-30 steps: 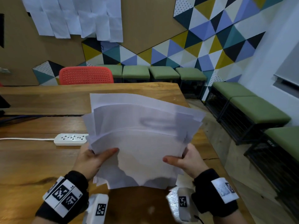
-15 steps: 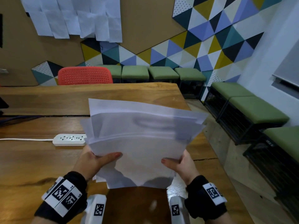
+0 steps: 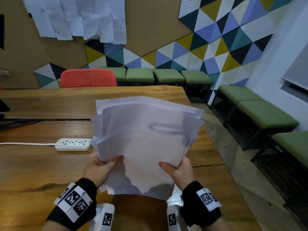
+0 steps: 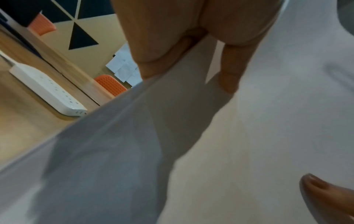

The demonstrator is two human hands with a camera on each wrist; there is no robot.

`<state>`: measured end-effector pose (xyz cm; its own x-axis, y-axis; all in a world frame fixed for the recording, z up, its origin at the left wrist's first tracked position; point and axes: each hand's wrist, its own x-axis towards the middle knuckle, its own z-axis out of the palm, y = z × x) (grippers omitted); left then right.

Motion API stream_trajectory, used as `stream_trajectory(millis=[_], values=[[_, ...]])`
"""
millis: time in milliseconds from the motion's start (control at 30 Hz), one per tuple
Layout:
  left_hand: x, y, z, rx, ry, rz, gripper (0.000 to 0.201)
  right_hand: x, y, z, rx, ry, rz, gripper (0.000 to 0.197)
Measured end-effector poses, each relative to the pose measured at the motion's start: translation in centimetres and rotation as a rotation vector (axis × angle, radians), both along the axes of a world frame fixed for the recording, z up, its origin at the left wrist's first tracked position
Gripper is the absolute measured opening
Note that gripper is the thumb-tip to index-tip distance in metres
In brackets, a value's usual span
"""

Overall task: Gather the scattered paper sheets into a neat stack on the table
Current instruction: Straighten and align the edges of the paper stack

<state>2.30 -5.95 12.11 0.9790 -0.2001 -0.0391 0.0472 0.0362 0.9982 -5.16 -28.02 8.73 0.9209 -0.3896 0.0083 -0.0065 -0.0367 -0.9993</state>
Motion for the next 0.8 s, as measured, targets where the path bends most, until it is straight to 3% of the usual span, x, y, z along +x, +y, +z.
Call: stream_trajectory(millis=[67,167,267,467,567,667,733,800], values=[[0.0,0.1,-0.4,0.002,-0.015,0.002,0.023,0.0,-0.3,-0.1,0.021,-0.01,-0.018,0.027],[-0.2,0.8,-0.8,0.01,0.03,-0.046,0.08,-0.5,-0.7,-0.5,0.071,-0.002,-0.027,0.033],[-0.5,0.5,-1.2,0.036,0.093,-0.053,0.104,-0.8,-0.6,-0.6,0.061,-0.002,-0.003,0.037],[-0.3,-0.3,-0.4,0.045,0.109,-0.024,0.095,-0.5,-0.9,-0.2,0.042,-0.05,-0.07,0.03],[-0.6,-0.4,0.0,0.034,0.058,-0.045,0.069,-0.9,-1.1,-0.1,0.057,-0.069,-0.089,0.03],[-0.8,-0.9,-0.4,0.004,0.047,-0.041,0.085,-0.8,-1.0,0.1,0.056,-0.079,-0.09,0.027],[-0.9,-0.9,-0.3,-0.031,0.052,-0.01,0.081,-0.8,-0.9,0.4,0.033,-0.088,-0.098,0.024],[-1.1,-0.6,0.0,-0.018,0.043,-0.018,0.089,-1.0,-0.9,0.4,0.018,-0.09,-0.08,0.025]])
